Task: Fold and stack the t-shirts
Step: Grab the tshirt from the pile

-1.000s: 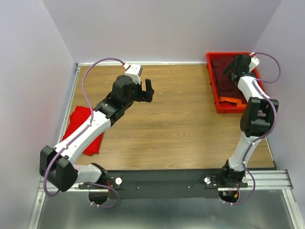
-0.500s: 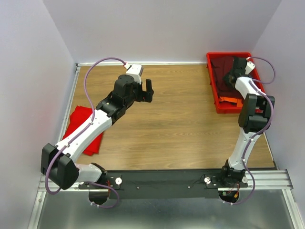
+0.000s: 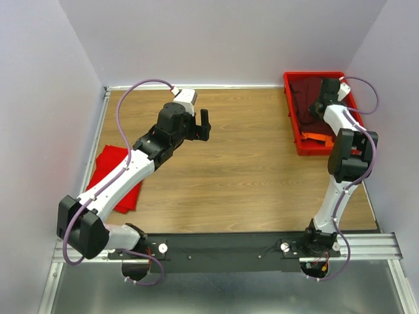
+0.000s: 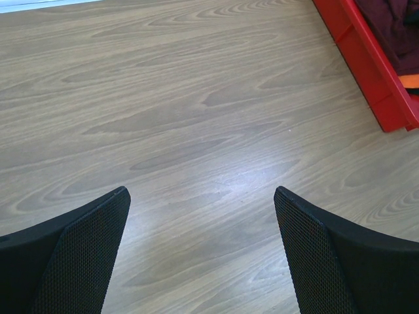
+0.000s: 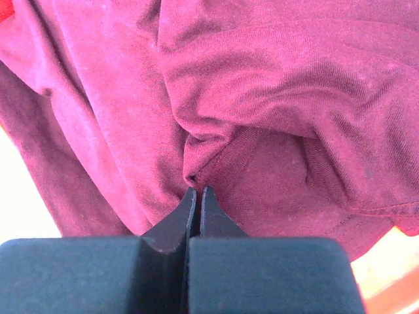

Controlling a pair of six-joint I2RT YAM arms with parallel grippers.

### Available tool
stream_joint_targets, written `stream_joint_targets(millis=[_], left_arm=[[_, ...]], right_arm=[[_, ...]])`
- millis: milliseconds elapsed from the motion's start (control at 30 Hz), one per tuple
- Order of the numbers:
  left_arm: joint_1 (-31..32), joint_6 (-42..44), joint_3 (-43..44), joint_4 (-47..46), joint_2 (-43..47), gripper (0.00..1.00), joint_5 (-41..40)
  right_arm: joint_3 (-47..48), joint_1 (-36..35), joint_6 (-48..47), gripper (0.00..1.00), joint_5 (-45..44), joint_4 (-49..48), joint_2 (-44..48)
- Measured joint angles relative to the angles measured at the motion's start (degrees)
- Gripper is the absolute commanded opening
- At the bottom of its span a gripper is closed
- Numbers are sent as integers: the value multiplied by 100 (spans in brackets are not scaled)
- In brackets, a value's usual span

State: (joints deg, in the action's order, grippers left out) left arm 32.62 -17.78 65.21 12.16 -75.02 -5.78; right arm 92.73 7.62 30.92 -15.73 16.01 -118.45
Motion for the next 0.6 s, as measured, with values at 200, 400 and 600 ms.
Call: stream_joint_targets(millis=[200,400,600], left_arm=[[-33,-4,2,2,-92,98,2],[-155,-50,2,2,-245,98,31],[-264,-118,2,2,-363,98,175]], right_arm=[[2,0,-55,0,17,61,136],[236,-2,-166,1,63,173,815],[723,-2,-372,0,448,188,1679]])
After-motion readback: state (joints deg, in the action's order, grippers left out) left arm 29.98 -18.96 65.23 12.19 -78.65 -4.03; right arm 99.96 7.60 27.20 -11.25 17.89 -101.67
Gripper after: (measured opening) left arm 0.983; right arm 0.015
